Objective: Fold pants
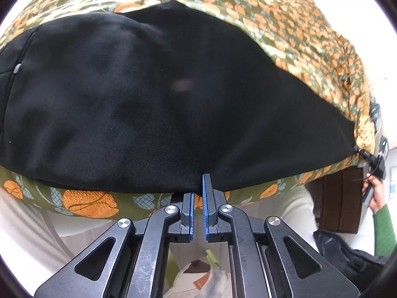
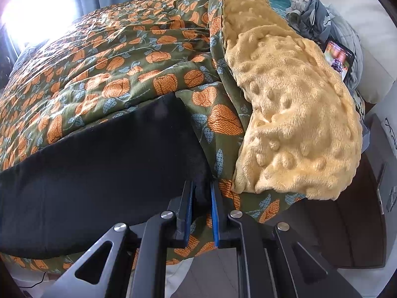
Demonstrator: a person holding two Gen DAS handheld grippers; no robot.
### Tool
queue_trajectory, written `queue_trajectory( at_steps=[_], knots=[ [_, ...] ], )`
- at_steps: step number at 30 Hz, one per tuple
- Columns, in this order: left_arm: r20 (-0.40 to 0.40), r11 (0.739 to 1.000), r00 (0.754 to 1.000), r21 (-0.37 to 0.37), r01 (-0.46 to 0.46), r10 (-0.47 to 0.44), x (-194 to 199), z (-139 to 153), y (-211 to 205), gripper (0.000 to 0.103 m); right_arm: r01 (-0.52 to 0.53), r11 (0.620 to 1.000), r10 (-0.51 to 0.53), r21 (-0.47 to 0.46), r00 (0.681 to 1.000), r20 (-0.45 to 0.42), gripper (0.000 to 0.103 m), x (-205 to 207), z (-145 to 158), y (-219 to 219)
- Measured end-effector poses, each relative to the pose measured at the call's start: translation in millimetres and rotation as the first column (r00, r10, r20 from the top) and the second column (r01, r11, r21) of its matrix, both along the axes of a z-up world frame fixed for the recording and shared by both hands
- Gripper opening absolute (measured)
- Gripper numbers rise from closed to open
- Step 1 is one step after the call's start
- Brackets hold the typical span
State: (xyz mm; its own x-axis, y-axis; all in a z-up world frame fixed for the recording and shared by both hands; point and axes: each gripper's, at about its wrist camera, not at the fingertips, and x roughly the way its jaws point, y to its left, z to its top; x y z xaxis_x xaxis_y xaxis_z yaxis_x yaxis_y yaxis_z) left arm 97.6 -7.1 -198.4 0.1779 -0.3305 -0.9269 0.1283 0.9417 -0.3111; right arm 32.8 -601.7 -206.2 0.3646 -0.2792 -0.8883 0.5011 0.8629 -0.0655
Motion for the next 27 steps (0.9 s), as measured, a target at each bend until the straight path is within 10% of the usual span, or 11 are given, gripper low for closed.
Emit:
queue_trajectory(
  at_steps=[2,4,6,8,12,15,21,27],
  knots=[
    [-0.005,0.998,0.999,0.060,0.033,-0.033,-2,4,-7,0.018,-0.009,1.000,0.008,-0.030,1.000,-0.005,0.020,1,0,3],
    [-0.017,0.987,0.996,0.138,0.085,-0.083,-9,14,-10,0.043,-0.005,0.999,0.005,-0.049,1.000,-0.018,0.075,0,0,5],
    [0.006,0.977,0.992,0.178,0.122,-0.125,-22,35,-1,0.059,-0.004,0.998,0.005,-0.069,1.000,0.018,0.090,-9,6,9],
    [0.066,0.975,0.990,0.193,0.113,-0.128,-29,58,13,0.060,0.010,0.993,-0.007,-0.121,0.999,0.033,0.090,-20,16,14],
    [0.288,0.978,0.957,0.207,-0.027,-0.034,-6,106,40,0.093,0.020,0.980,0.001,-0.197,0.994,0.108,0.090,-32,46,44],
    [0.376,0.962,0.926,0.247,-0.113,0.012,35,91,51,0.093,-0.094,0.983,0.122,-0.158,0.977,0.173,0.090,-19,61,91],
    [0.186,0.901,0.977,0.398,-0.172,0.104,69,-6,87,0.079,-0.383,0.922,0.366,0.051,0.907,0.207,0.090,28,35,177],
    [0.204,0.908,0.974,0.381,-0.176,0.103,60,6,88,0.084,-0.306,0.951,0.302,0.050,0.951,0.070,0.089,30,-17,121]
  ],
)
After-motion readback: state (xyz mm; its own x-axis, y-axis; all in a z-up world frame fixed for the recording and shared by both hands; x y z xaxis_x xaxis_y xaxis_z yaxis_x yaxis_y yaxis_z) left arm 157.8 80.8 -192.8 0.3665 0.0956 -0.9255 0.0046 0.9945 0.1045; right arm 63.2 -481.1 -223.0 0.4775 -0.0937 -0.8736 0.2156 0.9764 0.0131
